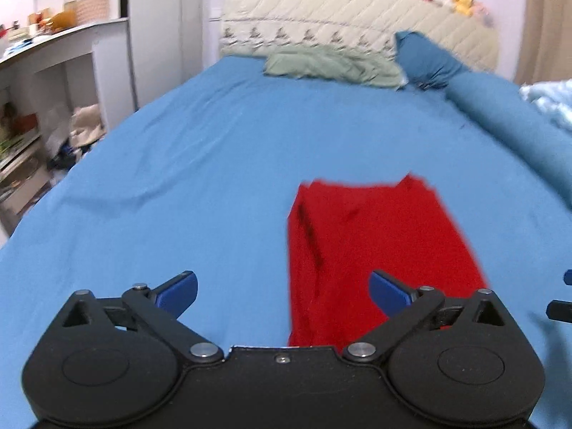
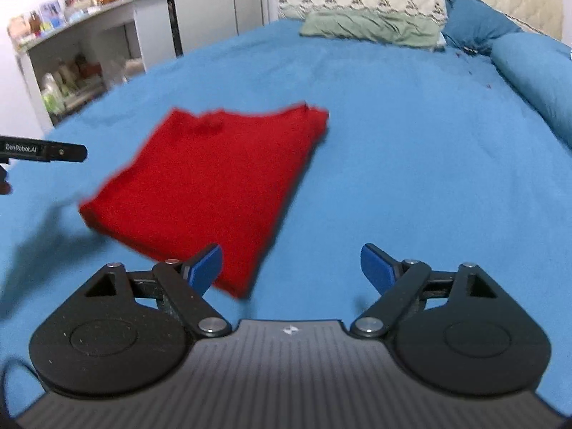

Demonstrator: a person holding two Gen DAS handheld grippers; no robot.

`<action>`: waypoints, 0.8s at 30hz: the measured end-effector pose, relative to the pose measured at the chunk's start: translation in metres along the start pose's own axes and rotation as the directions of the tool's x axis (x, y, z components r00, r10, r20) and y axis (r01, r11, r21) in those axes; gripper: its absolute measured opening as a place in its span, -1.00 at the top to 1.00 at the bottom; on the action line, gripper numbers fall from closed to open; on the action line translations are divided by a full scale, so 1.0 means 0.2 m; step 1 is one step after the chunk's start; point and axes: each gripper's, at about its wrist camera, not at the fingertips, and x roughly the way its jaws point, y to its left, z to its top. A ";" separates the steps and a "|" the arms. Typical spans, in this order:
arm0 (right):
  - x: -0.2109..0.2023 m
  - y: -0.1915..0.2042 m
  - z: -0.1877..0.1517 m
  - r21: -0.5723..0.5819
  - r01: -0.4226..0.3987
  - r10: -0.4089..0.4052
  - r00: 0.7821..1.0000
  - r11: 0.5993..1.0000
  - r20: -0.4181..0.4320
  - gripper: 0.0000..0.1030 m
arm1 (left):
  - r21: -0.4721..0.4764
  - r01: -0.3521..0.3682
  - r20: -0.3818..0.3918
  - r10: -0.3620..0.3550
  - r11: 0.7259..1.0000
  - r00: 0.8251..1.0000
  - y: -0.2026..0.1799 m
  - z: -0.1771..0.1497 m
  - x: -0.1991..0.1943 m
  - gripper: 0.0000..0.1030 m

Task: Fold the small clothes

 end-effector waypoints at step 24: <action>0.79 -0.13 0.27 0.387 -0.174 0.246 0.959 0.906 -0.145 -0.41 | -0.226 0.276 -0.267 -0.332 0.934 0.905 0.16 0.10 0.70 0.04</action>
